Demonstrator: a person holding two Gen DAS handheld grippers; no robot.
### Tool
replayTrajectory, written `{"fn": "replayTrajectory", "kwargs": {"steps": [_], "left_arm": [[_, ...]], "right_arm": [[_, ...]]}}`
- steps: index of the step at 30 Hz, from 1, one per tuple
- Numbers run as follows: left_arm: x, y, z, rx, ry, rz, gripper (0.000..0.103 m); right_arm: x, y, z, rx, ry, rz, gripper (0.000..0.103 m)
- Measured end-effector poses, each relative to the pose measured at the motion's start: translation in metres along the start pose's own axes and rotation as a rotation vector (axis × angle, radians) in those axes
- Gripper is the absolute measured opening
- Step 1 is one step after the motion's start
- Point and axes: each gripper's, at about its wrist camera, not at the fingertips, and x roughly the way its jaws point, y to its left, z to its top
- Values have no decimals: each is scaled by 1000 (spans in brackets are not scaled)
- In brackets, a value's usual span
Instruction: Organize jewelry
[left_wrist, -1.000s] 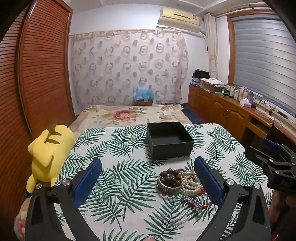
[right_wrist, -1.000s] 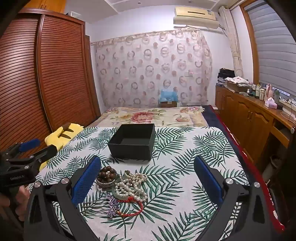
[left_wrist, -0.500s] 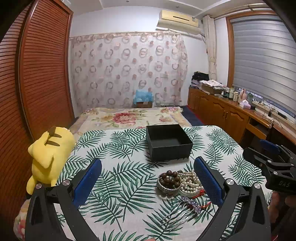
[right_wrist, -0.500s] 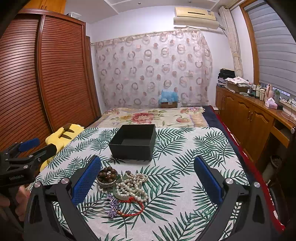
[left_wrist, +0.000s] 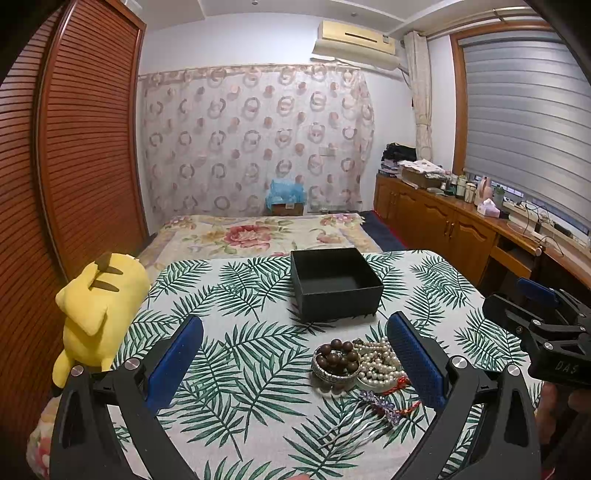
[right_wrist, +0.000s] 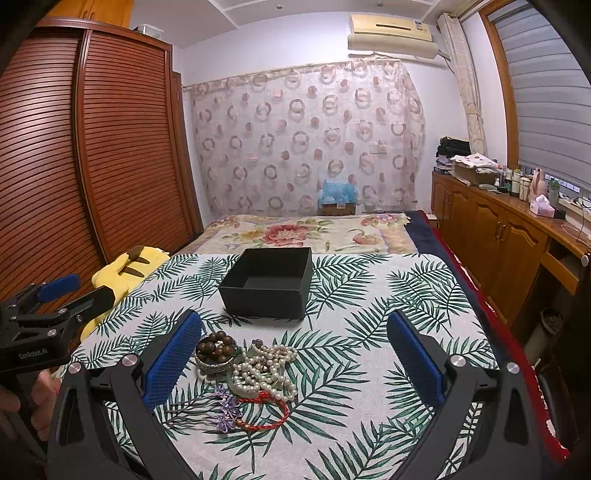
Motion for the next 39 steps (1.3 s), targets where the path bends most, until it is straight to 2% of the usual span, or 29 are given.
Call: {"fn": "replayTrajectory", "kwargs": {"steps": [39], "left_arm": [[1,-1,-2,-1,-1,0,97]], "right_arm": [[1,0,0,0,0,3,101]]}}
